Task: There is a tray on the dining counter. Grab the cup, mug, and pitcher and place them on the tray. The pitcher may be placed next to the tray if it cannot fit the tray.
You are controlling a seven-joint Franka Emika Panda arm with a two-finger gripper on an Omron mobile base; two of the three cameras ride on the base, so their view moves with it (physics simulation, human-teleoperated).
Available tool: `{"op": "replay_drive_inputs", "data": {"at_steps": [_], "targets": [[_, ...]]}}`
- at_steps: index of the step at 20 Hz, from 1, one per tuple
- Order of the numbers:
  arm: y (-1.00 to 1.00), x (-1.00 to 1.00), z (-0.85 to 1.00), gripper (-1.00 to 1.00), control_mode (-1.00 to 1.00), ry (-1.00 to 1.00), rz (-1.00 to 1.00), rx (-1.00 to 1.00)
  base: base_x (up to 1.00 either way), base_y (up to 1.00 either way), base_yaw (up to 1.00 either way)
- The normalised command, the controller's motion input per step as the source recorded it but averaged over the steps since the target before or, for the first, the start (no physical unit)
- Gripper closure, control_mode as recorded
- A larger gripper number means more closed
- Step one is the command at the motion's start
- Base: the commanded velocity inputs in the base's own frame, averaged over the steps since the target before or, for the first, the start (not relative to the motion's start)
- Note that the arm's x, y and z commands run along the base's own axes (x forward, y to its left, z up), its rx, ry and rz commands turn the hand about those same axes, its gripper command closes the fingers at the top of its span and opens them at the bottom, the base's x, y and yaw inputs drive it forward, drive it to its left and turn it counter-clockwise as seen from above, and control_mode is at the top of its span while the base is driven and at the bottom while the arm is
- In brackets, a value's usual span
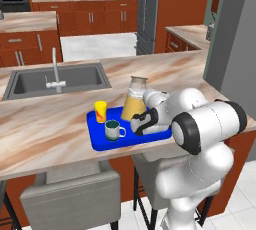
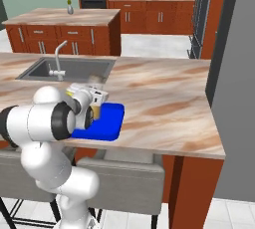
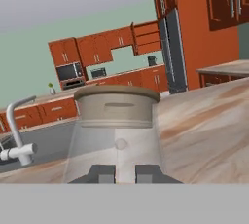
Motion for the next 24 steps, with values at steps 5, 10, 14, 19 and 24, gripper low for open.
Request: {"op": "replay_drive_inputs", "data": {"at_steps": [5,10,14,19,24], "targets": [[-0.01,-0.3,0.0,1.0,-1.0,-0.1,0.0,-0.06,0.0,0.0,0.0],[0.0,0.0,0.0,1.0,-1.0,-0.23,0.0,-0.09,0.0,0.0,0.0],[0.0,0.0,-0.01,1.0,-1.0,-0.19,0.0,-0.04,0.0,0.0,0.0],[-0.05,0.0,-0.15,1.0,-1.0,-0.08,0.0,-0.01,0.0,0.0,0.0],[0.0,0.03,-0.29,1.0,-1.0,-0.02,0.0,-0.02,0.0,0.0,0.0]]}}
